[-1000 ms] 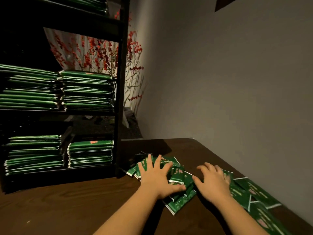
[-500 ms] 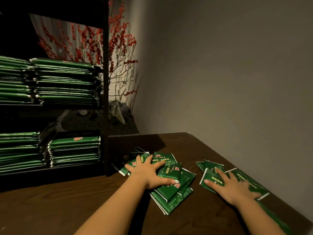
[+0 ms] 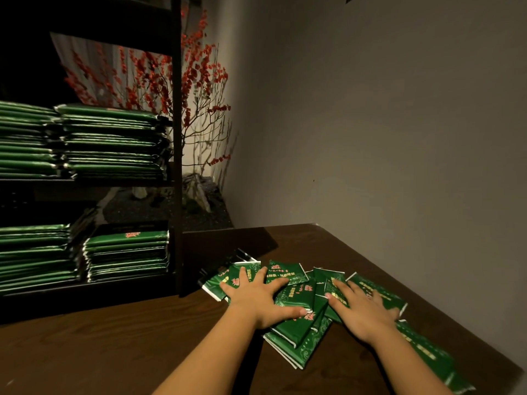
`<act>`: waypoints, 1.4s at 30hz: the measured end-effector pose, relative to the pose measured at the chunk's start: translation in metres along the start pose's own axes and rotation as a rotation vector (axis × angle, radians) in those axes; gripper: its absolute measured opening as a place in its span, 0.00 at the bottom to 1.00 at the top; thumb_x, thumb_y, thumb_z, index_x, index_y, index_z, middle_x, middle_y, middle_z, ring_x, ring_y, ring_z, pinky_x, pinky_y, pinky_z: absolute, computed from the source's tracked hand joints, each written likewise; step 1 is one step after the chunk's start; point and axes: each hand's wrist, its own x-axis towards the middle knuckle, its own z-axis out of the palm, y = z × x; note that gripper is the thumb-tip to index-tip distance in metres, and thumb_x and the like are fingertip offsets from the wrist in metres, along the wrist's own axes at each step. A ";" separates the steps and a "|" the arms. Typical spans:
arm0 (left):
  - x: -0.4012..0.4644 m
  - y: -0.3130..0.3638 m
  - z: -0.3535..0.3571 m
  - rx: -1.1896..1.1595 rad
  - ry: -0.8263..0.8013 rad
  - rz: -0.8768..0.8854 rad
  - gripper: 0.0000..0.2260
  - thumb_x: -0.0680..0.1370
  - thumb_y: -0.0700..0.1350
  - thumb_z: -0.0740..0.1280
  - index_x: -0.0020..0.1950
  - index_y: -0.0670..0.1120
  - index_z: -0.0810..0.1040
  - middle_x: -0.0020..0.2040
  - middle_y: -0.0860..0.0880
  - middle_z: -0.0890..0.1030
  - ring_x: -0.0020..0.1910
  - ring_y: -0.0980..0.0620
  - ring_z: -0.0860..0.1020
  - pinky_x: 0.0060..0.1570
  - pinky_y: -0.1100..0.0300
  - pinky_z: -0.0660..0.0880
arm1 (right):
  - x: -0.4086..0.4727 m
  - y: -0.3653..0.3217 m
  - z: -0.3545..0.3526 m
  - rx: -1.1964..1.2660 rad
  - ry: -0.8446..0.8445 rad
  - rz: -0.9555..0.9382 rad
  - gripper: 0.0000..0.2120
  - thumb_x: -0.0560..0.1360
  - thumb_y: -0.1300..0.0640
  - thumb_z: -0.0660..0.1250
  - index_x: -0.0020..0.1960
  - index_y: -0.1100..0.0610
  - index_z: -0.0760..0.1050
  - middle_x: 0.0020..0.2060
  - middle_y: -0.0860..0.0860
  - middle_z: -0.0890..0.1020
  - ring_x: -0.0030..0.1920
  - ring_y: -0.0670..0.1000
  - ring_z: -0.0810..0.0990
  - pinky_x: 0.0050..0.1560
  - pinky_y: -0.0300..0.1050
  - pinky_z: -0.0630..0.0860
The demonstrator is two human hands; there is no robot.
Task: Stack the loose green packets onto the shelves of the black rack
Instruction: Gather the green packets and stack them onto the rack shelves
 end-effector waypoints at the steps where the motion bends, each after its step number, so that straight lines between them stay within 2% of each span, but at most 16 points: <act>1: 0.000 0.000 0.001 0.000 -0.001 0.002 0.43 0.62 0.84 0.52 0.75 0.73 0.50 0.82 0.53 0.45 0.78 0.34 0.39 0.64 0.20 0.40 | 0.000 -0.001 0.001 0.005 0.002 -0.017 0.33 0.73 0.25 0.40 0.76 0.31 0.44 0.79 0.41 0.49 0.79 0.61 0.47 0.71 0.75 0.47; 10: -0.011 0.001 0.001 -0.006 0.003 0.034 0.41 0.64 0.83 0.53 0.75 0.73 0.52 0.82 0.54 0.46 0.79 0.36 0.40 0.65 0.21 0.40 | -0.007 -0.009 0.001 0.036 0.003 -0.107 0.27 0.80 0.34 0.43 0.78 0.36 0.46 0.79 0.41 0.48 0.79 0.56 0.47 0.73 0.71 0.47; 21: -0.052 -0.008 -0.001 -0.038 -0.017 0.030 0.41 0.65 0.82 0.54 0.76 0.72 0.53 0.82 0.54 0.46 0.79 0.35 0.41 0.65 0.21 0.41 | -0.041 -0.027 0.006 0.042 0.008 -0.130 0.26 0.81 0.39 0.44 0.79 0.40 0.47 0.79 0.42 0.49 0.79 0.54 0.48 0.75 0.66 0.48; 32: -0.137 -0.054 0.002 -0.040 0.016 -0.072 0.42 0.63 0.83 0.52 0.75 0.72 0.52 0.82 0.54 0.46 0.79 0.35 0.41 0.66 0.22 0.41 | -0.108 -0.077 0.019 0.033 -0.004 -0.234 0.27 0.82 0.40 0.45 0.79 0.41 0.47 0.79 0.43 0.49 0.79 0.54 0.47 0.75 0.66 0.48; 42: -0.229 -0.125 0.003 -0.026 0.067 -0.206 0.40 0.64 0.83 0.51 0.75 0.73 0.52 0.82 0.55 0.46 0.79 0.36 0.42 0.67 0.22 0.42 | -0.175 -0.154 0.035 0.044 -0.018 -0.396 0.27 0.81 0.41 0.46 0.79 0.41 0.48 0.79 0.43 0.51 0.79 0.55 0.48 0.74 0.67 0.48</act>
